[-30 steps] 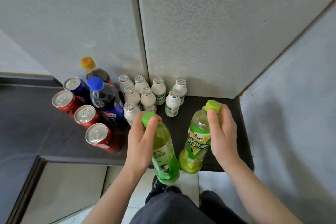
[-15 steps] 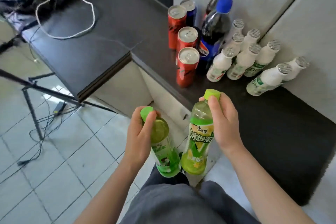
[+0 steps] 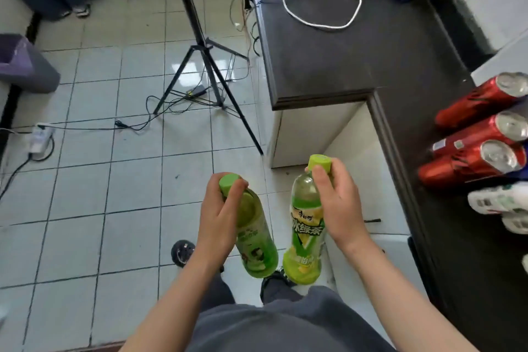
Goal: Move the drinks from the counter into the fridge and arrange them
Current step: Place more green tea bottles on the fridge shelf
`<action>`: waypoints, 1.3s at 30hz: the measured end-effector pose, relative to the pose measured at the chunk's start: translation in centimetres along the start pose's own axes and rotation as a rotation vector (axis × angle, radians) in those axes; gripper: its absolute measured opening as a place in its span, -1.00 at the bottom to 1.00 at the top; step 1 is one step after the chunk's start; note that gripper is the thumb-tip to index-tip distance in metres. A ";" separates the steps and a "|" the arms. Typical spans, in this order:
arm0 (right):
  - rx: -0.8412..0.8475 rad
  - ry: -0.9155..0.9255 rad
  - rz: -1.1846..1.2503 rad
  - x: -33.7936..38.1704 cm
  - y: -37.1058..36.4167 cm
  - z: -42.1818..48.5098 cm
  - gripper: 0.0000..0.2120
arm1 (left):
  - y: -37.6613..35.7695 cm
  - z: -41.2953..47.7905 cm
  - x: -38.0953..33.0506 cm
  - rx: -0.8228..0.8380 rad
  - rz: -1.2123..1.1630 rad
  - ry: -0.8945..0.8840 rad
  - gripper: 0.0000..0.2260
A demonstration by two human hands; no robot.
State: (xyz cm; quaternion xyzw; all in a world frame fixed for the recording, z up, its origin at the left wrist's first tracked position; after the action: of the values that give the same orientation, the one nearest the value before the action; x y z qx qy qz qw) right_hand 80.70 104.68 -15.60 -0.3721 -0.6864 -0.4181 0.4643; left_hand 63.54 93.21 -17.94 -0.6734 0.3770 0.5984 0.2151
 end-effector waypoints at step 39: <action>1.156 0.489 -0.132 23.3 -96.4 -16.8 -0.82 | 85.2 -4.2 11.0 -1.391 -0.141 0.037 -0.71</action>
State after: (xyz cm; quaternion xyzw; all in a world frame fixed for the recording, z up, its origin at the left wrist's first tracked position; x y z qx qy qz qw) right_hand -7.31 56.05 -11.85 0.0883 -0.6970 -0.0803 0.7071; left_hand 1.08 34.23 -14.02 -0.6875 -0.1345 0.6741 -0.2342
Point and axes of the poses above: each hand's wrist, its own z-axis towards the middle knuckle, its own y-axis out of the back of the hand, x = y × z, the point moved 7 cm from there along z, towards the middle knuckle, and after that the axes turned 5 degrees about -y, right-handed, at the moved point
